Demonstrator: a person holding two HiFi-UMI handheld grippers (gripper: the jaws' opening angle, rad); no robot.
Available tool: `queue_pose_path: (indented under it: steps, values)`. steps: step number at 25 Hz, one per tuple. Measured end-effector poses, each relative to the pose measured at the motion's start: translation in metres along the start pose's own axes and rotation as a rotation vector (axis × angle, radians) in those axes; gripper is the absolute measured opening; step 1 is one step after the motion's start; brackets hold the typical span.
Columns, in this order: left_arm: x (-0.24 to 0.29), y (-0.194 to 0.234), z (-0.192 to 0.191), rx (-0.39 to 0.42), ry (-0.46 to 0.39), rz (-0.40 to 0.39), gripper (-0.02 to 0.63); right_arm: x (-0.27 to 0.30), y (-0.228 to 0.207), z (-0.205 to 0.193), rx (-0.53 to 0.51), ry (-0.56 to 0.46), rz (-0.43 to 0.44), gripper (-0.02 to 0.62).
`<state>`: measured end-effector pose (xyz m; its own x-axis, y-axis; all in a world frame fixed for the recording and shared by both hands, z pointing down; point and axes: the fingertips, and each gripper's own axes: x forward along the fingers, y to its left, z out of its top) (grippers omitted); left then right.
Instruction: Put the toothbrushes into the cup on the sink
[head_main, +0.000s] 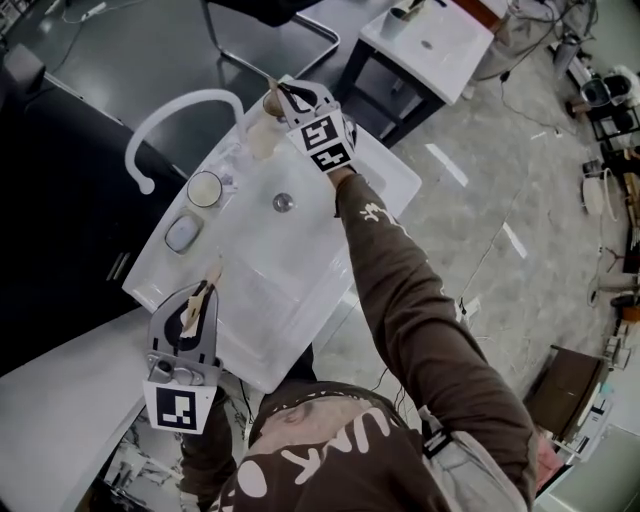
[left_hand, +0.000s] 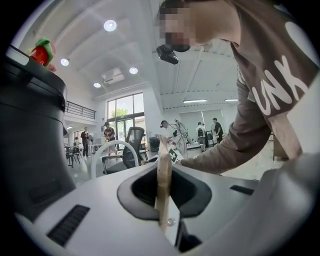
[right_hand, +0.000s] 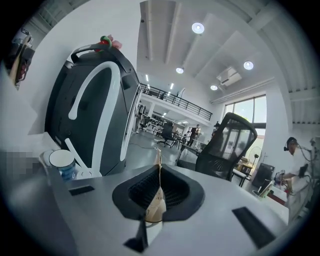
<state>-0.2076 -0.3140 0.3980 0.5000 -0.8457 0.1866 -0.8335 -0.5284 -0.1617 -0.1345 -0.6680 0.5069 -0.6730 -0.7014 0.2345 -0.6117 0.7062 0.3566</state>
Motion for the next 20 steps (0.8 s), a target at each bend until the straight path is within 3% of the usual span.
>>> queue_pose_path:
  steps: [12,15,20]
  values:
    - [-0.002,-0.005,-0.005,-0.006,0.007,0.002,0.028,0.005,-0.001,-0.011,0.023,-0.004,-0.011,0.029]
    - [-0.003,-0.008,-0.004,-0.004,0.003,-0.001,0.028,0.000,0.000,-0.006,0.021,-0.015,0.004,0.157]
    - [-0.005,-0.014,-0.002,-0.001,-0.006,-0.013,0.028,-0.013,0.003,0.007,-0.011,-0.052,0.011,0.215]
